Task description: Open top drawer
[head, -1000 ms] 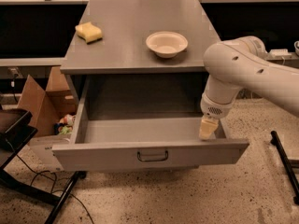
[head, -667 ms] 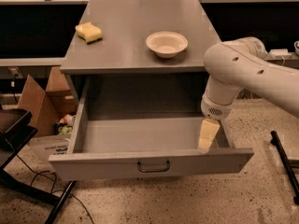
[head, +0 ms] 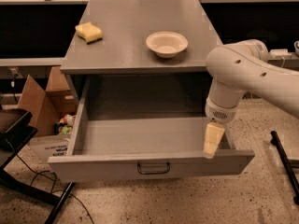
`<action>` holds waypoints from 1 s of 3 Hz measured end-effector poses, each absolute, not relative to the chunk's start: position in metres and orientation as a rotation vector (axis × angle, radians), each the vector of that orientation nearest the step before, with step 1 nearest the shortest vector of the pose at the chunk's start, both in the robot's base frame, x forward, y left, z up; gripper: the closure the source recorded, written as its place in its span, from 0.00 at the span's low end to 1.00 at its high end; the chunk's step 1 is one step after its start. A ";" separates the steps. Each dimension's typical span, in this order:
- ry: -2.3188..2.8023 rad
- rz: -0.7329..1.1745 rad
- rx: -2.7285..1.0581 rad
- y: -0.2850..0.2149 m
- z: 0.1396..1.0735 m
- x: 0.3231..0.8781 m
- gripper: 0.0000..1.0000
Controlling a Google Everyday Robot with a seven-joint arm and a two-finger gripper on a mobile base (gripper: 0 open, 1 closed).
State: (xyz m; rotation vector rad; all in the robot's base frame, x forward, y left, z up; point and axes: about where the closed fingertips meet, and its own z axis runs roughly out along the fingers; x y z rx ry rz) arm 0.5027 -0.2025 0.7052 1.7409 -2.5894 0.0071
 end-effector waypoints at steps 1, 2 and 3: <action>-2.472 -0.097 1.606 -0.246 0.695 0.424 0.26; -2.394 -0.242 1.586 -0.249 0.689 0.367 0.50; -2.369 -0.310 1.571 -0.250 0.694 0.337 0.72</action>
Offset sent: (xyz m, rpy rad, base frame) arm -0.2524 -0.0415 -0.0208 0.1493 0.5399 0.0174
